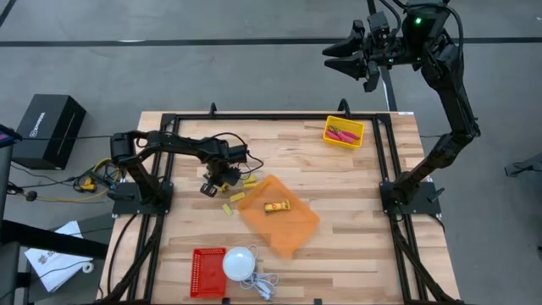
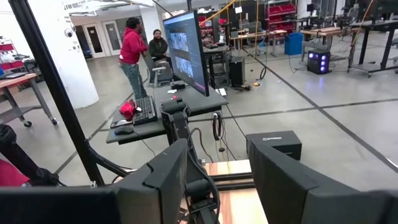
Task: Pick & Place School Supplies
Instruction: Put the crayon pack into the orange bin
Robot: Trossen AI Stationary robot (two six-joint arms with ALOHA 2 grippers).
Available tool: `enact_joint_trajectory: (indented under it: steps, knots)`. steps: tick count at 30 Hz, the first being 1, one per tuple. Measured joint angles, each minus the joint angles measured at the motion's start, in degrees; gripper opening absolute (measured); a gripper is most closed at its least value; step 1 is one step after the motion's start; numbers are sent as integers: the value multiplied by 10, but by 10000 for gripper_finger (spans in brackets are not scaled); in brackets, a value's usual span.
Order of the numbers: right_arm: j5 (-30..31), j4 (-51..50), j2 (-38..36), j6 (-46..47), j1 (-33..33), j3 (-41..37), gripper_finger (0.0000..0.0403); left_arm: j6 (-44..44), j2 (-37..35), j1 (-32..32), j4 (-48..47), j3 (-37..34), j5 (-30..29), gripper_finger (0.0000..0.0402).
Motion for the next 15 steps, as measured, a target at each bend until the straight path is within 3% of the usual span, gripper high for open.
enact_joint_trajectory:
  steps: [15]
  knots:
    - [1,34,1,2,0,0,164,-129,-184,-13,-24,2,-7,14]
